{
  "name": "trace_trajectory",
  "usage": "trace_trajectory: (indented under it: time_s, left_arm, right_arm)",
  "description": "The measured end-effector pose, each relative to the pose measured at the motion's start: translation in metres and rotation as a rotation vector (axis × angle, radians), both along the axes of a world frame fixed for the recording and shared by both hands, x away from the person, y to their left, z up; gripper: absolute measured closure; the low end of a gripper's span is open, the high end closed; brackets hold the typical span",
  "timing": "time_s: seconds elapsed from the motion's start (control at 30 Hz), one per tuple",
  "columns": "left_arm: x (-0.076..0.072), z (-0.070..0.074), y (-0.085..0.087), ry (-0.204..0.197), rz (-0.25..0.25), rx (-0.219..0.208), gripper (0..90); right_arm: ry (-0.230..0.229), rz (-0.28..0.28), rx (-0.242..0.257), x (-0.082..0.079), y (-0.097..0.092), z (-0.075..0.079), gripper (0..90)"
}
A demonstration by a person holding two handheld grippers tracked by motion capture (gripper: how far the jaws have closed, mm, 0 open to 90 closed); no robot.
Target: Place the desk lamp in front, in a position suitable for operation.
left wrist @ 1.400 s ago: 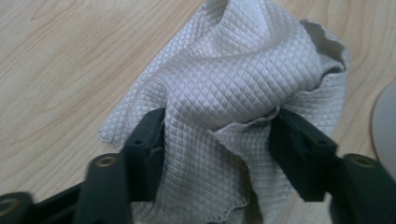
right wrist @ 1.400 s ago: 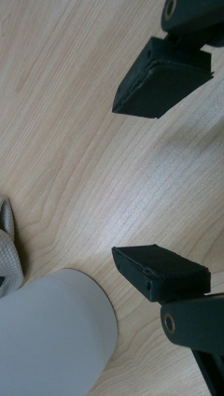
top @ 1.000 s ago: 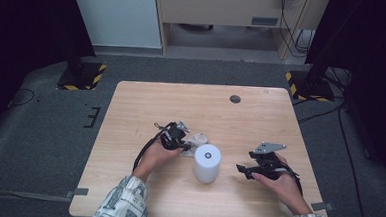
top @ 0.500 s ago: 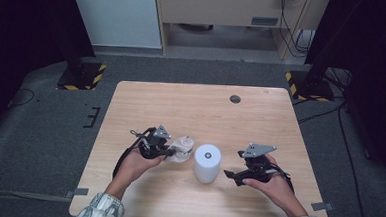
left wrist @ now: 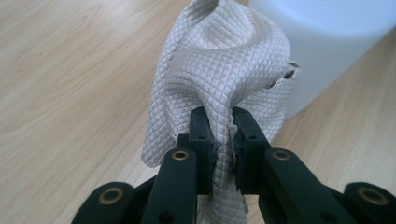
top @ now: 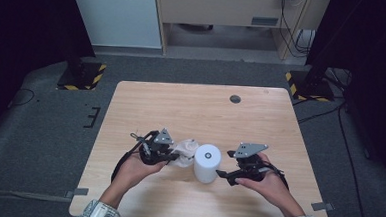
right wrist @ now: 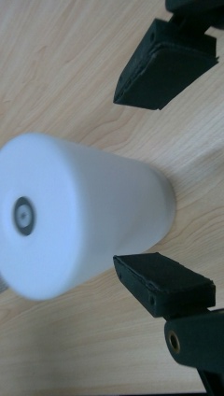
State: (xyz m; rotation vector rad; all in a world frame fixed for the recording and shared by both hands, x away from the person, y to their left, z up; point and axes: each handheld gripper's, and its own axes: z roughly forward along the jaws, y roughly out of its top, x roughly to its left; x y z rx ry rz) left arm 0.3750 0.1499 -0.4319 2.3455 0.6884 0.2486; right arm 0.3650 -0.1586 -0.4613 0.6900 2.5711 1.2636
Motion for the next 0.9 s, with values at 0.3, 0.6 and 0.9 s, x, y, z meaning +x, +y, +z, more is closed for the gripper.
trace_trajectory:
  time_s: [0.3, 0.6, 0.9]
  left_arm:
    - [0.003, 0.001, -0.005, -0.003, -0.01, 0.004, 79.8]
    - [0.003, 0.014, -0.001, -0.021, -0.024, -0.022, 79.7]
    - [0.003, 0.003, -0.012, 0.003, -0.06, -0.009, 79.6]
  right_arm:
    - [0.022, 0.033, -0.006, 0.004, 0.008, -0.001, 19.0]
    - [0.025, 0.06, 0.018, 0.006, 0.01, 0.003, 18.3]
    - [0.043, 0.092, 0.05, 0.012, 0.012, 0.004, 17.8]
